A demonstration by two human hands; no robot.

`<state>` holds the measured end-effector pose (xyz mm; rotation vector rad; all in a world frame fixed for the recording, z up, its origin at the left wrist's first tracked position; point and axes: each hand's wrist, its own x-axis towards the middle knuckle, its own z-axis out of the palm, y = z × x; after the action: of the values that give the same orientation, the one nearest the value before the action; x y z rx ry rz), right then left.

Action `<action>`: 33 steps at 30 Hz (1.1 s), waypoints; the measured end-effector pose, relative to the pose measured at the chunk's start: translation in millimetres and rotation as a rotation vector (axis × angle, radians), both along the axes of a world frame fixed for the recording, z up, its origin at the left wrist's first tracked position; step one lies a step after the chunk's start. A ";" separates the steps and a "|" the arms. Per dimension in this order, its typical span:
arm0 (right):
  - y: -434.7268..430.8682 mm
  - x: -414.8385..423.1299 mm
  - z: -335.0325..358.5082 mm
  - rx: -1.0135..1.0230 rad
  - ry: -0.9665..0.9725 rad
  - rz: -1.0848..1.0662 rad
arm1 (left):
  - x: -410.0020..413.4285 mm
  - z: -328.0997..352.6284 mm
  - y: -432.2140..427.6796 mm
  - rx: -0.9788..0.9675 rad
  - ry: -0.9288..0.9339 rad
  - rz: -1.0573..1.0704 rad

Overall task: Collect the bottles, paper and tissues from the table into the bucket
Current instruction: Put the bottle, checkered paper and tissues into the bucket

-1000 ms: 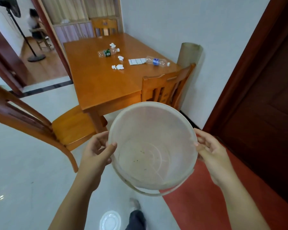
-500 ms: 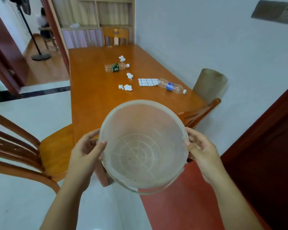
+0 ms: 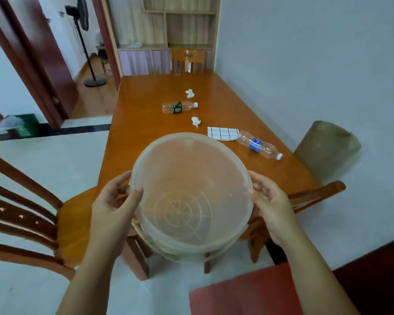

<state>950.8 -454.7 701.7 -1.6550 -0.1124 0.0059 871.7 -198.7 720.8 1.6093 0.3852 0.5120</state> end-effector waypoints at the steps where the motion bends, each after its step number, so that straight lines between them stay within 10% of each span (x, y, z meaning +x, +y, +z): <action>1: -3.4 14.9 2.3 -0.008 0.000 0.027 | 8.3 2.6 -6.1 -0.003 -0.003 0.026; 33: -23.5 284.1 -18.5 -0.159 0.174 0.192 | 259.1 19.0 -34.7 0.073 -0.029 0.137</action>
<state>1234.9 -478.2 683.2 -1.7885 -0.1412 0.3110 1130.7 -233.4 739.8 1.6514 0.4617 0.6591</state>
